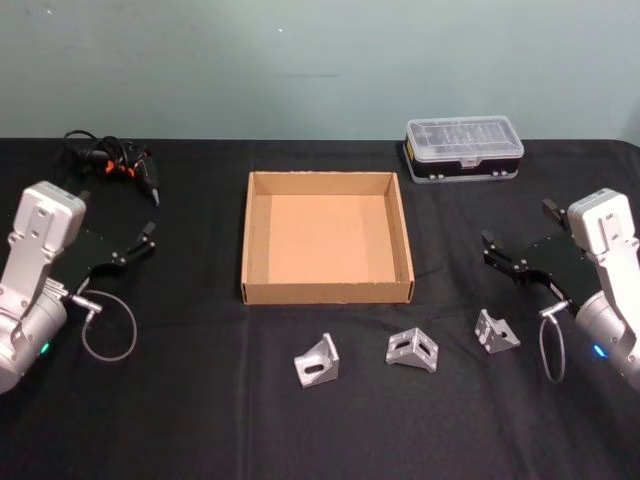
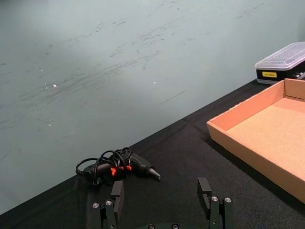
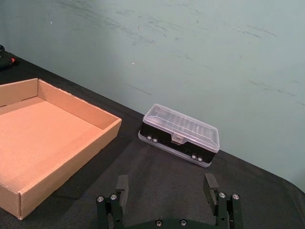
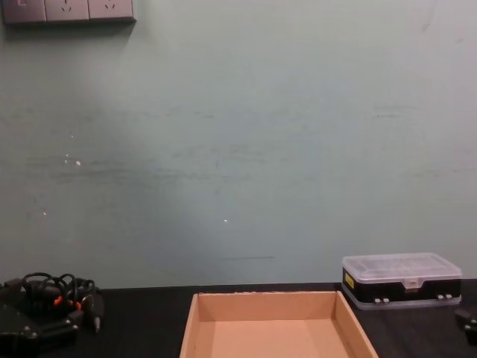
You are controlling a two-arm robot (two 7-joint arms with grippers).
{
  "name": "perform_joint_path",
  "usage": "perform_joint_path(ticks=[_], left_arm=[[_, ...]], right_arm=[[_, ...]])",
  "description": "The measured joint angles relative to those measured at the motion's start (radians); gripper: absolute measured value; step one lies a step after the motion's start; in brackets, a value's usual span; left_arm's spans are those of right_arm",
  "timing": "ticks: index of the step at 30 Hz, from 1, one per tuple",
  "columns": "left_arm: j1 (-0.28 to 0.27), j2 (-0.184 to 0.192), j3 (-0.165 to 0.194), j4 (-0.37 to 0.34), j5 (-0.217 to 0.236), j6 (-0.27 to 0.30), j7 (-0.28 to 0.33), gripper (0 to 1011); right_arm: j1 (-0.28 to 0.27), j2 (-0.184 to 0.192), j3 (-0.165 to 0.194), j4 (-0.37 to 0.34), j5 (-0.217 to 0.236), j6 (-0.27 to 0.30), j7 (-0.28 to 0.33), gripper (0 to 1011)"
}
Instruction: Use one hand to pick up the angle iron from the table and place it into the box.
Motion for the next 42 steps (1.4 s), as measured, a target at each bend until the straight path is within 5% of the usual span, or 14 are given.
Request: perform_joint_path(ticks=[42], left_arm=[[0.0, 0.0, 0.0, 0.0, 0.0, 0.0, 0.0, 1011]], right_arm=[[0.0, 0.0, 0.0, 0.0, 0.0, 0.0, 0.0, 1004]])
